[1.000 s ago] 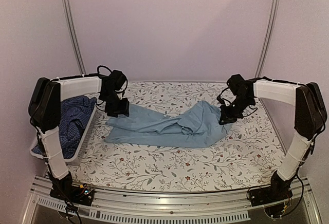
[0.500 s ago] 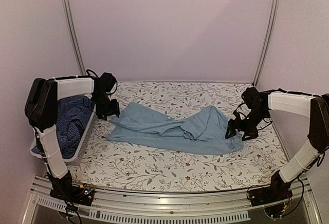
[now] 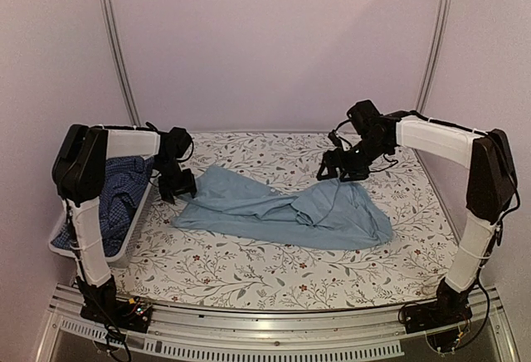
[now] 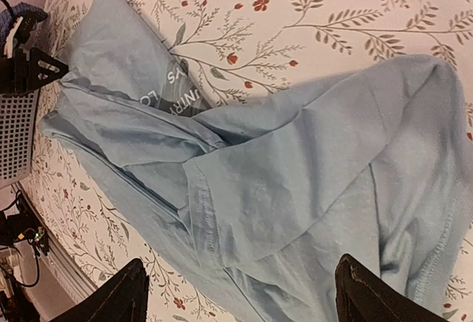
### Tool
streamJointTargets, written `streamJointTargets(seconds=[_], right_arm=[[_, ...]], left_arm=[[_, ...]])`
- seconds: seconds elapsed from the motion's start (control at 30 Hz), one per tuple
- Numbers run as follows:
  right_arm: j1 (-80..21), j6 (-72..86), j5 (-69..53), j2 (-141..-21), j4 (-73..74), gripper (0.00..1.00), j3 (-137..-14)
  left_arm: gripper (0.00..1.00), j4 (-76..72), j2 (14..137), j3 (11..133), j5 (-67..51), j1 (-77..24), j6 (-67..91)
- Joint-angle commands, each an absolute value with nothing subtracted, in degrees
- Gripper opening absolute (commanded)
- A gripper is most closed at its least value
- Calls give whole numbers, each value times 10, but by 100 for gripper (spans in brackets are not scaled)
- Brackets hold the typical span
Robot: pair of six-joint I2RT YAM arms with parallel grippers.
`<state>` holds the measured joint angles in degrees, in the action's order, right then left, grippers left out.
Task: Fold and stack the mixed laundry pile
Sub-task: Pick up the crumpled T-shirt from the center of the board.
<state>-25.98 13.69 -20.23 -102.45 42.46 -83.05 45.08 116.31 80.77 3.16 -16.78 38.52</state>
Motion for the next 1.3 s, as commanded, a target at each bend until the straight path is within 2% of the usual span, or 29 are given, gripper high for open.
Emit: streamJointTargets(seconds=[0.0, 0.23, 0.43, 0.5, 0.57, 0.63, 0.73, 0.83, 0.9, 1.07, 1.1, 1.27], right_arm=[[-323, 118, -179, -1102, 443, 87, -905], [-379, 91, -108, -1231, 485, 87, -989], [-411, 76, -22, -1286, 521, 84, -1030], [-415, 75, 7, -1304, 533, 78, -1037], [-415, 83, 34, -1310, 536, 64, -1038], [-415, 89, 48, -1304, 539, 55, -1042], [-413, 94, 55, -1287, 540, 48, -1046], [-407, 100, 48, -1260, 538, 33, -1045], [-399, 105, 43, -1246, 535, 20, -1038], [-371, 118, 8, -1198, 509, 3, -998], [-364, 121, 6, -1187, 502, 0, -990], [-337, 135, -29, -1133, 483, 0, -949]], left_arm=[[66, 447, 1175, 821, 27, -162, 401], [73, 447, 1188, 823, 22, -162, 402], [75, 446, 1195, 825, 23, -161, 402], [76, 446, 1198, 825, 24, -161, 402], [75, 444, 1200, 825, 26, -161, 402], [72, 443, 1202, 825, 28, -162, 401], [59, 443, 1203, 826, 30, -161, 398], [42, 442, 1204, 826, 28, -160, 397], [31, 437, 1200, 825, 24, -159, 396], [0, 431, 1183, 825, 18, -157, 398], [0, 431, 1180, 826, 17, -157, 397], [0, 429, 1143, 825, 12, -155, 401]])
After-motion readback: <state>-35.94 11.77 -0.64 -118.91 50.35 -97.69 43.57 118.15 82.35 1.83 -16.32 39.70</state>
